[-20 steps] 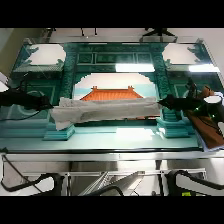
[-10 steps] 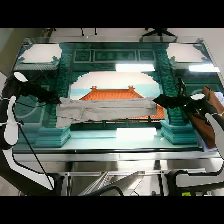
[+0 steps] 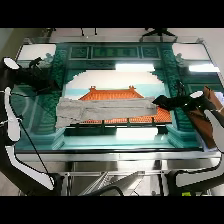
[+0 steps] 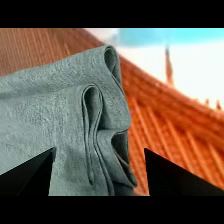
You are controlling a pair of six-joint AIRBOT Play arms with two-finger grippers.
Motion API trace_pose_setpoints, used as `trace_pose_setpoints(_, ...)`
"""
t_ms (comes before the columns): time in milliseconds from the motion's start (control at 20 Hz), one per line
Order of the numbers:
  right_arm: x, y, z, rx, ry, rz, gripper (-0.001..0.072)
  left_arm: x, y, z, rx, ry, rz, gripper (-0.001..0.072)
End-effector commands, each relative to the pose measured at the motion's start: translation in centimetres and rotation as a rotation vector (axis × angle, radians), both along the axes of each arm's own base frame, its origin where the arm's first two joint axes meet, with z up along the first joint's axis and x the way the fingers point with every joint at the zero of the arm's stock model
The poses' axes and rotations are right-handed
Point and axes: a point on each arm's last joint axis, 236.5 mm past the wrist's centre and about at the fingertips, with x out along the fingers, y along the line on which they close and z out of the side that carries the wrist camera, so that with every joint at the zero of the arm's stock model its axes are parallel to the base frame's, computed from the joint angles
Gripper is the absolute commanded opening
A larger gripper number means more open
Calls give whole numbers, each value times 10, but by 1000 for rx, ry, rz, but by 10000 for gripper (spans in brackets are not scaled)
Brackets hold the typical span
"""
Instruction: Fold the shirts.
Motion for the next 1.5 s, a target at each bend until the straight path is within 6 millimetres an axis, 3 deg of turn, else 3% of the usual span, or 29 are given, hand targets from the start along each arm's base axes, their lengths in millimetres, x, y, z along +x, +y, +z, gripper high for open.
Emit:
trace_pose_setpoints(0,1,25,-8,98,13,24,613,1,-14,17,-55,-3,10,668)
trace_pose_setpoints(150,1,29,-11,105,20,28,297,7,-49,29,-152,-38,-32,666)
trace_pose_setpoints(200,2,31,-6,116,16,39,85,8,-57,30,-150,-45,-47,558)
trace_pose_setpoints(250,3,34,2,125,4,67,18,7,-69,29,-149,-51,-76,255)
trace_pose_setpoints(300,5,37,15,134,-17,100,17,7,-82,29,-146,-66,-121,28)
trace_pose_setpoints(400,12,43,52,150,-79,152,18,6,-116,29,-145,-89,-191,10)
trace_pose_setpoints(500,19,52,112,188,-180,194,17,0,-162,17,-151,-80,-267,9)
trace_pose_setpoints(600,16,66,171,237,-284,240,17,-17,-213,-11,-159,-16,-348,9)
trace_pose_setpoints(700,10,80,212,253,-361,260,17,-40,-270,-49,-158,38,-445,9)
trace_pose_setpoints(850,-8,105,234,256,-385,321,17,-71,-342,-96,-147,66,-543,9)
trace_pose_setpoints(1000,-19,120,234,226,-376,371,17,-83,-384,-107,-149,49,-598,9)
trace_pose_setpoints(1100,-24,115,228,173,-345,365,17,-78,-390,-94,-157,11,-591,8)
trace_pose_setpoints(1200,-29,111,233,142,-346,356,17,-72,-366,-67,-156,-6,-597,8)
trace_pose_setpoints(1300,-33,124,252,151,-388,354,17,-66,-311,-27,-147,-6,-572,8)
trace_pose_setpoints(1450,-32,189,270,197,-480,385,17,-41,-206,54,-150,-88,-374,8)
